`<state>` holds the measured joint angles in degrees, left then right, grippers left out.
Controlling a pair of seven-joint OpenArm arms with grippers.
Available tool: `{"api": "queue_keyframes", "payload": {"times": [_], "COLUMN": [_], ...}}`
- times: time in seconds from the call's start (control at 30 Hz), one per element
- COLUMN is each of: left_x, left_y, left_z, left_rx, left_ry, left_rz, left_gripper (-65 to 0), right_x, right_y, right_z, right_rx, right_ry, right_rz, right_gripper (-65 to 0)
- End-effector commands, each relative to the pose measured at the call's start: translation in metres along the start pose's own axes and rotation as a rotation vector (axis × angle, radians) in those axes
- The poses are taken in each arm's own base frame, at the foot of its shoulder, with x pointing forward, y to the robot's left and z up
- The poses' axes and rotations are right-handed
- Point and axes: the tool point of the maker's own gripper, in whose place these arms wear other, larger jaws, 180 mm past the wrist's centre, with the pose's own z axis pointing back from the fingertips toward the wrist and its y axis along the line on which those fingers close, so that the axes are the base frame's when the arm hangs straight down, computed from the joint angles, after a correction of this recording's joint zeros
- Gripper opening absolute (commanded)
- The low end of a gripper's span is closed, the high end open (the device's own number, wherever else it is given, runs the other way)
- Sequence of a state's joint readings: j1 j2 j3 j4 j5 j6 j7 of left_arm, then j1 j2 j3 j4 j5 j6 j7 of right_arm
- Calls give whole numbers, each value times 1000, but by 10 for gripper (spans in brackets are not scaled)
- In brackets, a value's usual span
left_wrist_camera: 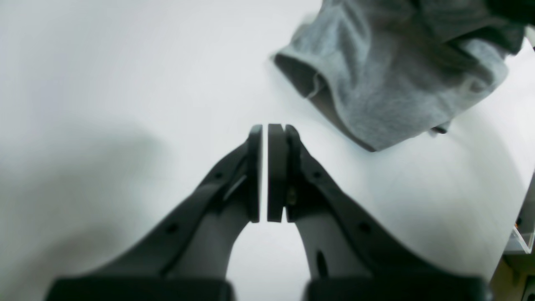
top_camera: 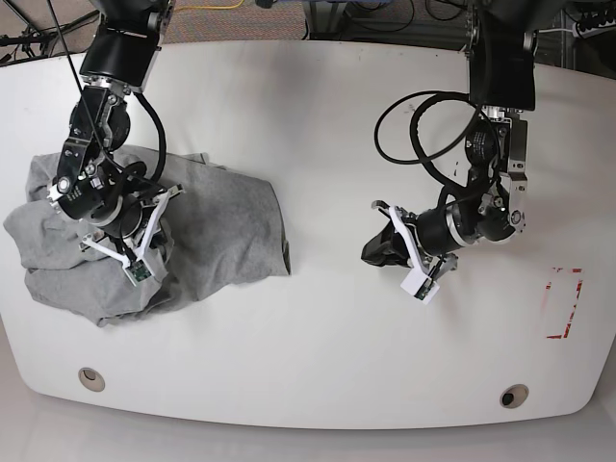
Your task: Fold the T-shirt properly
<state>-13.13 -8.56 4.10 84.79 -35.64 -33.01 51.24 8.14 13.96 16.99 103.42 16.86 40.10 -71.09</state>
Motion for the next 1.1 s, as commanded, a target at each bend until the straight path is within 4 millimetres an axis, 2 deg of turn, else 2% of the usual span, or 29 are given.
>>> {"api": "queue_keyframes", "payload": {"times": [0.0, 0.17, 0.37, 0.47, 0.6, 0.7, 0.87, 1.07], "left_x": [7, 13, 11, -1, -14, -13, -10, -23], "left_y": [2, 2, 3, 0, -1, -7, -16, -31], "left_z": [4, 3, -1, -14, -27, -34, -42, -64], "left_rx": [4, 4, 3, -6, -1, -2, -18, -68], "left_ry": [-10, -17, -12, 16, 49, 29, 2, 26], "left_rz": [-20, -31, -17, 20, 52, 55, 64, 144], "left_gripper": [-640, -640, -635, -569, -425, -357, -338, -336], "right_x": [18, 18, 32, 35, 43, 44, 50, 51], "right_y": [-8, -10, -14, -16, -19, -20, -21, -21], "right_z": [7, 9, 19, 21, 23, 23, 24, 24], "right_rx": [-20, -27, -59, -66, -74, -75, -78, -77], "right_ry": [-58, -60, -104, -111, -128, -131, -144, -148], "right_rz": [11, 17, 44, 47, 49, 49, 46, 45], "right_gripper": [-626, -626, -626, -626, -626, -626, -626, -626]}}
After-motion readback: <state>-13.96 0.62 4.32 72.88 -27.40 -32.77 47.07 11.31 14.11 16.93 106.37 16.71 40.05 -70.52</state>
